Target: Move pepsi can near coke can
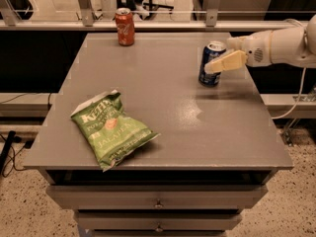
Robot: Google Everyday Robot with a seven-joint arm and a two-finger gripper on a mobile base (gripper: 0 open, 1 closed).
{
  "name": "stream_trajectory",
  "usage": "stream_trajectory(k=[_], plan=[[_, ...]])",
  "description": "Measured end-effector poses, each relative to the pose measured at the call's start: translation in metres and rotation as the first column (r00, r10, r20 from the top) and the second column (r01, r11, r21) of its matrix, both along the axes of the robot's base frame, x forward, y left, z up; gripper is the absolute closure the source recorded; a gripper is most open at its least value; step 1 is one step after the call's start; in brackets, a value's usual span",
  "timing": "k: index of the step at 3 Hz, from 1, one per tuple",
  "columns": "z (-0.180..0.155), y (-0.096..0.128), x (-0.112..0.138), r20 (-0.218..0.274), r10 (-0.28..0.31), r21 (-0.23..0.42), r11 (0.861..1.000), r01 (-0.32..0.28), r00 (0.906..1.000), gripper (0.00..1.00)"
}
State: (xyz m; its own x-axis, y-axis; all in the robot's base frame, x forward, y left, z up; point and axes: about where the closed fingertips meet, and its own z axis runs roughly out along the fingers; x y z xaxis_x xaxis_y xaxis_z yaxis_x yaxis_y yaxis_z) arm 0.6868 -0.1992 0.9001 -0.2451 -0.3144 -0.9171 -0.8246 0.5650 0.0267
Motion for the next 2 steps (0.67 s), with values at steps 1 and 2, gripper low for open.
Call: stream_trajectory(k=[1, 2], plan=[[-0.0158, 0.0186, 0.0146, 0.018, -0.004, 0.042, 0.999, 0.003, 0.9998, 0.00], [-0.0194, 0.0248, 0.0238, 0.039, -0.020, 0.070, 0.997, 0.017, 0.9990, 0.19]])
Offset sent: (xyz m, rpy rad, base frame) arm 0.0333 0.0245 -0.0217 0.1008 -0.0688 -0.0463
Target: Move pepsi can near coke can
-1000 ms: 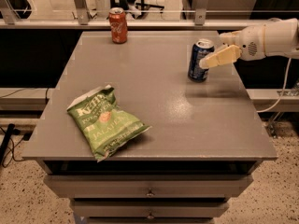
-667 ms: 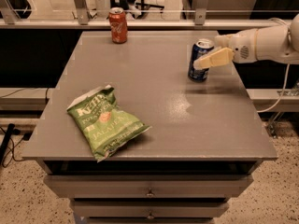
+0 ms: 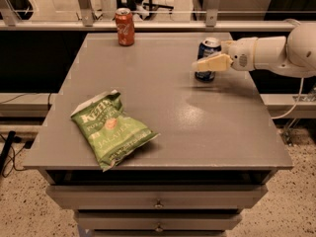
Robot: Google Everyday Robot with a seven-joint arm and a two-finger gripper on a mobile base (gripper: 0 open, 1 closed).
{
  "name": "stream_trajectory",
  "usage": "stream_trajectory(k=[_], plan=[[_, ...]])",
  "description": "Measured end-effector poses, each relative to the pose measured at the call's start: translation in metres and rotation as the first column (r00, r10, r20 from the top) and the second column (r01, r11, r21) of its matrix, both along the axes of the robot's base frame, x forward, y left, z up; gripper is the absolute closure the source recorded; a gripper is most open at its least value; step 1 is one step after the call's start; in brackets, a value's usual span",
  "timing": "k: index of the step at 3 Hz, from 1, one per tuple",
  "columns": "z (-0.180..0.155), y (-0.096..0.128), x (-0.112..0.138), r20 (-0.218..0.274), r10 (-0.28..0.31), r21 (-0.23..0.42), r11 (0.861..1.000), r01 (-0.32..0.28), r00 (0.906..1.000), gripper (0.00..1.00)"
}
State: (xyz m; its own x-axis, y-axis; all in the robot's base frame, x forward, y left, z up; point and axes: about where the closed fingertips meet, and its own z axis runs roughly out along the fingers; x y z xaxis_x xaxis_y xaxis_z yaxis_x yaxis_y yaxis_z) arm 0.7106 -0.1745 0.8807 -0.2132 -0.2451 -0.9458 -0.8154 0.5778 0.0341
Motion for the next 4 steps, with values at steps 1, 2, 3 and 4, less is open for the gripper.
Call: stream_trajectory(k=[1, 2, 3, 4], plan=[[0.034, -0.004, 0.006, 0.075, -0.037, 0.062, 0.998, 0.032, 0.9965, 0.50], [0.072, -0.006, 0.006, 0.143, -0.059, 0.115, 0.992, 0.042, 0.9880, 0.72], [0.074, -0.003, 0.007, 0.145, -0.055, 0.119, 0.992, 0.038, 0.9878, 0.96], [0.078, 0.010, 0.017, 0.157, -0.050, 0.135, 0.990, 0.029, 0.9864, 1.00]])
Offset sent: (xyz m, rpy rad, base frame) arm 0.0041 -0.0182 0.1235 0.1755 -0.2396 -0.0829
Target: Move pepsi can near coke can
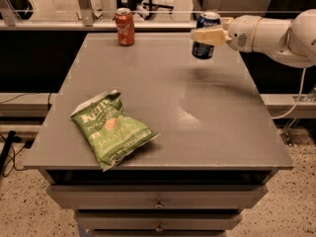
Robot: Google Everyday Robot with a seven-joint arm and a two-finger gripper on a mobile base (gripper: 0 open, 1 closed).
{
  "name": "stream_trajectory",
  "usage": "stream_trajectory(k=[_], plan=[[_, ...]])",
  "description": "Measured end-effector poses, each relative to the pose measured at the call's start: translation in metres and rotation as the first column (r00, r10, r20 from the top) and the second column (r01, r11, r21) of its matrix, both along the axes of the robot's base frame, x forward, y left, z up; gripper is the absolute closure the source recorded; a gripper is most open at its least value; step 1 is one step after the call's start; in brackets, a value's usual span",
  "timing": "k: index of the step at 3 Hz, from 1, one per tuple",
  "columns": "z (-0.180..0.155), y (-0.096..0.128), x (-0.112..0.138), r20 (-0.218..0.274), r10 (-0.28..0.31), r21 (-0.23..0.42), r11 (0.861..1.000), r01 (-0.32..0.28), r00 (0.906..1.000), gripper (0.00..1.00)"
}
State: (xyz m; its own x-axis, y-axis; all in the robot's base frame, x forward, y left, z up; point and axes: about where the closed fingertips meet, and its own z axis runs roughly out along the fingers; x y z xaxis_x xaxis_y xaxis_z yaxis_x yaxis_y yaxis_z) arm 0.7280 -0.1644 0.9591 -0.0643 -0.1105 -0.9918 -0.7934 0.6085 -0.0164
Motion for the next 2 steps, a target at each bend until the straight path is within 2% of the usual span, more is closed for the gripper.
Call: stream_trajectory(k=[1, 2], plan=[[0.014, 0.039, 0.033, 0.054, 0.011, -0.024, 1.000, -0.010, 0.9985, 1.00], [0.024, 0.123, 0.081, 0.102, 0.015, -0.070, 0.998, -0.008, 0.9946, 1.00]])
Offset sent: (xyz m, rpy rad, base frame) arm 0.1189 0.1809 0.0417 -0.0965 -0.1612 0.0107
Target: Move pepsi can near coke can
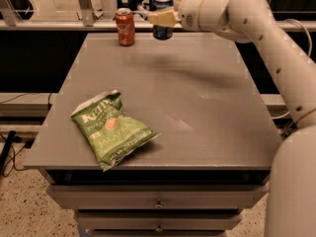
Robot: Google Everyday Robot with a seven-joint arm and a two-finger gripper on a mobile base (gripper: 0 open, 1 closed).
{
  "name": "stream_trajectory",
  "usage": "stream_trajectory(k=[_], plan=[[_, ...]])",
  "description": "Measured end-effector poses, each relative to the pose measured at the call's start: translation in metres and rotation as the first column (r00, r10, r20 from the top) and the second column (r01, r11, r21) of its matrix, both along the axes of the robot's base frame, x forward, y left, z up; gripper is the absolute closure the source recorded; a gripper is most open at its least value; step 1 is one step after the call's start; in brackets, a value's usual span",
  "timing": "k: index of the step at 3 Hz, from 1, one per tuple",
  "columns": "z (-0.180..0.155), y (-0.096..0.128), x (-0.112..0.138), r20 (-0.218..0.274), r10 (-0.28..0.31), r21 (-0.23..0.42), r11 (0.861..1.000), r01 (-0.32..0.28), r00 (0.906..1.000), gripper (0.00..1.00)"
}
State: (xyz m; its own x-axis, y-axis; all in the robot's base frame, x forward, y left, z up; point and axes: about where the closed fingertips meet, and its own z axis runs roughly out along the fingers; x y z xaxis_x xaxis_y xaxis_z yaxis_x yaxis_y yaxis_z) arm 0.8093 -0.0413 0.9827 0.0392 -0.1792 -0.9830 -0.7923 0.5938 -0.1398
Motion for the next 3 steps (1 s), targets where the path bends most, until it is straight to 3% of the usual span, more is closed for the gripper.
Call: stream_trajectory(k=[1, 2, 3], plan=[[-0.005, 0.032, 0.031, 0.013, -0.059, -0.011, 0.998, 0.059, 0.9982, 1.00], [-0.026, 0.049, 0.065, -0.007, -0.179, 0.007, 0.984, 0.179, 0.9838, 1.00], [-0.043, 0.058, 0.082, -0.020, -0.218, 0.057, 0.974, 0.219, 0.9758, 1.00]])
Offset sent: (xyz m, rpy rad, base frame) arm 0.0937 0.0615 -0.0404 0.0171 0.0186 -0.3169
